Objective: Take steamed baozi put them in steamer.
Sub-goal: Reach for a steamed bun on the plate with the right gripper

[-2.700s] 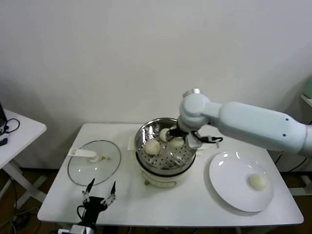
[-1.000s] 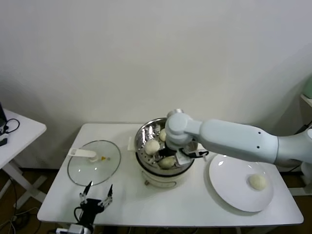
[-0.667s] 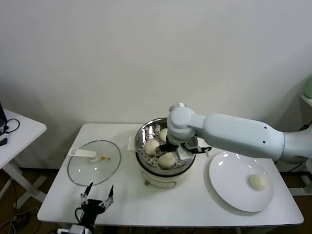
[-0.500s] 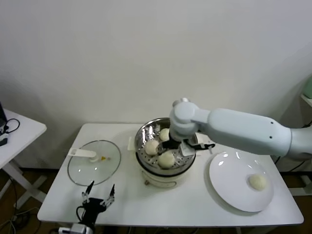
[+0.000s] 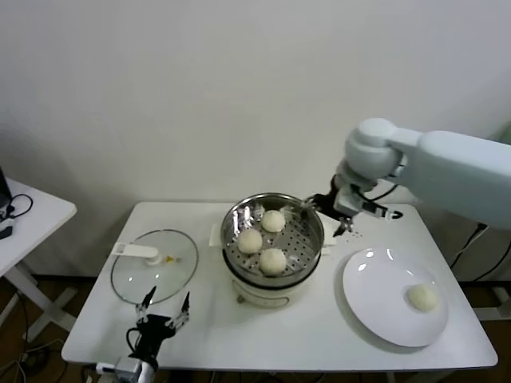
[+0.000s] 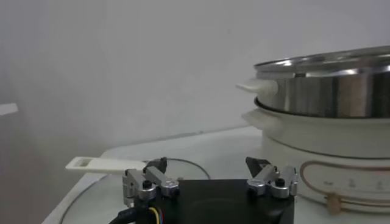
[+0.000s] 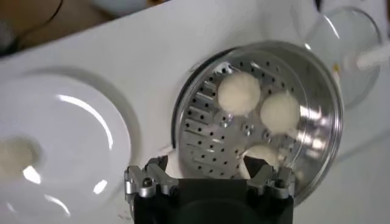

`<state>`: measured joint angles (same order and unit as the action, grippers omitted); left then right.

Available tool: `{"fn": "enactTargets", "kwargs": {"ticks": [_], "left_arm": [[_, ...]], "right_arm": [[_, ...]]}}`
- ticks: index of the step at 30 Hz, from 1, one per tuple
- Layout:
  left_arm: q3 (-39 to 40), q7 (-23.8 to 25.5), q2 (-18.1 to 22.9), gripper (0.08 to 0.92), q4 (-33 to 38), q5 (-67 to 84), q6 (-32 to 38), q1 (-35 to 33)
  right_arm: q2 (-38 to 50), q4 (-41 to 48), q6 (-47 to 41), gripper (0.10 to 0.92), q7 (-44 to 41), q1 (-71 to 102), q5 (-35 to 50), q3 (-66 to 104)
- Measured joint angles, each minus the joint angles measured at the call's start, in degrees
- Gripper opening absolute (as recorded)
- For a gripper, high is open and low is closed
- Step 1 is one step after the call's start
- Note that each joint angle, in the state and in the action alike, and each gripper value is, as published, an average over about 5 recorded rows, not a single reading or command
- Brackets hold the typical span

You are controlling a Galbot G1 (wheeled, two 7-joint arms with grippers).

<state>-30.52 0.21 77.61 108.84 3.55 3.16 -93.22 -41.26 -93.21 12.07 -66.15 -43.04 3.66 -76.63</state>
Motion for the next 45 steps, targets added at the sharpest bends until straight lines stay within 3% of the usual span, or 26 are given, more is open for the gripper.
{"fn": "enactTargets", "kwargs": {"ticks": [7, 19, 32, 45], "left_arm": [[0.9, -0.2, 0.6, 0.823, 0.5, -0.3, -0.5, 1.0], [1.0, 0.1, 1.6, 0.823, 0.6, -0.7, -0.3, 1.5], [1.6, 0.2, 2.7, 0.823, 0.8, -1.5, 0.3, 1.4], [1.6, 0.1, 3.3, 0.823, 0.7, -2.1, 0.3, 1.4]], "right_arm": [[9.0, 2.3, -8.1, 0.823, 3.0, 0.4, 6.6, -2.3], [20.3, 6.8, -15.6, 0.823, 7.7, 13.0, 5.8, 0.1], [21.5, 15.5, -17.1, 0.823, 8.0, 34.0, 0.8, 14.7], [17.5, 23.7, -16.4, 0.823, 6.2, 42.5, -4.1, 21.5]]}}
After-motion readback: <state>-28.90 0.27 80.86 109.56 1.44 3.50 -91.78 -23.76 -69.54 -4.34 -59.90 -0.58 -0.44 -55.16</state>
